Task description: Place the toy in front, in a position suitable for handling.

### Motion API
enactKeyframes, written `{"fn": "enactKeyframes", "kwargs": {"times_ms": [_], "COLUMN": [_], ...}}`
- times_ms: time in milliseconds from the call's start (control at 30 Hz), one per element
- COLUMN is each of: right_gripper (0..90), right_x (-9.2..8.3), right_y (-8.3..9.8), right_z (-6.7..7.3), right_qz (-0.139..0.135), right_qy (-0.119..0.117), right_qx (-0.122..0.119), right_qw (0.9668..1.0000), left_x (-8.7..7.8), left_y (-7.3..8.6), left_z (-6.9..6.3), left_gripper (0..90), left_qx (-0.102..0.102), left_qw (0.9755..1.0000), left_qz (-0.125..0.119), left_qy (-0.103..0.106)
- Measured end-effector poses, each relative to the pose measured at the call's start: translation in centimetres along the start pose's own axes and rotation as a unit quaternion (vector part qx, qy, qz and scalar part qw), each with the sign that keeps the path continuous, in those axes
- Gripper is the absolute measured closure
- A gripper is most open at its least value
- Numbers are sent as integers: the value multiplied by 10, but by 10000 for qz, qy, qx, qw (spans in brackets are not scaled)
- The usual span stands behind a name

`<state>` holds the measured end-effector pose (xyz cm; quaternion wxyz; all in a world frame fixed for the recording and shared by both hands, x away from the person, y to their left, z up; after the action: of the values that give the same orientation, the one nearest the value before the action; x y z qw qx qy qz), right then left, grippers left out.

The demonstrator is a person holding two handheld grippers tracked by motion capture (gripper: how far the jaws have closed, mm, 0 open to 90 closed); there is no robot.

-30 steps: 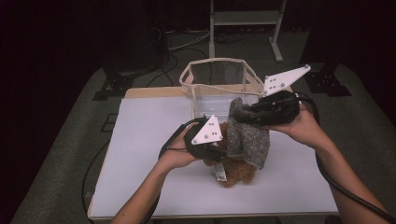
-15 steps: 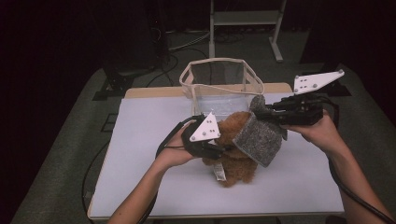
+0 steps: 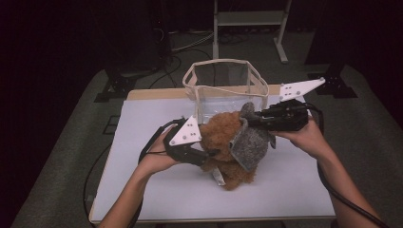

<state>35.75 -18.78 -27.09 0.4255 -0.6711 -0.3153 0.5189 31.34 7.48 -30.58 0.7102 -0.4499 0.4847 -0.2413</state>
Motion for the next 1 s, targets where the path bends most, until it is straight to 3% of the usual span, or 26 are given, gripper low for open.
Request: {"fn": "enactKeyframes", "kwargs": {"times_ms": [133,467,633,767,900,1000], "right_gripper": [769,770,770,770,770,769], "right_x": [22,84,118,138,149,159], "right_y": [-2,0,13,17,14,18], "right_z": [4,12,17,20,24,29], "right_qz": [-53,-226,92,136,311,632], "right_qy": [-212,-709,-845,-948,-932,-932], "right_qx": [-26,79,65,85,-26,-178], "right_qw": [9998,9972,9964,9954,9952,9935], "left_x": [-18,-56,-69,-76,-84,-89], "left_y": [11,58,90,109,115,113], "left_z": [3,13,18,21,22,22], "left_gripper": [240,234,226,226,216,217], "left_qx": [37,-180,-495,-663,-686,-691], "left_qw": [9999,9992,9973,9960,9958,9959], "left_qz": [100,202,283,236,93,-55], "left_qy": [-73,-292,-456,-546,-600,-586]}}
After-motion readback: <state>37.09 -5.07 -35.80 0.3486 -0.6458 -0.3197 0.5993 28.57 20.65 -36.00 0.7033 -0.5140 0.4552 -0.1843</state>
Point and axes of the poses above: each handheld gripper's, and its own axes: x roughly forward along the jaws, y roughly out of its underside, z roughly to its left, the point moved 3 cm from there along x, roughly forward along the jaws, and after that the axes turned 11 degrees about -x, right-handed, at the moved point
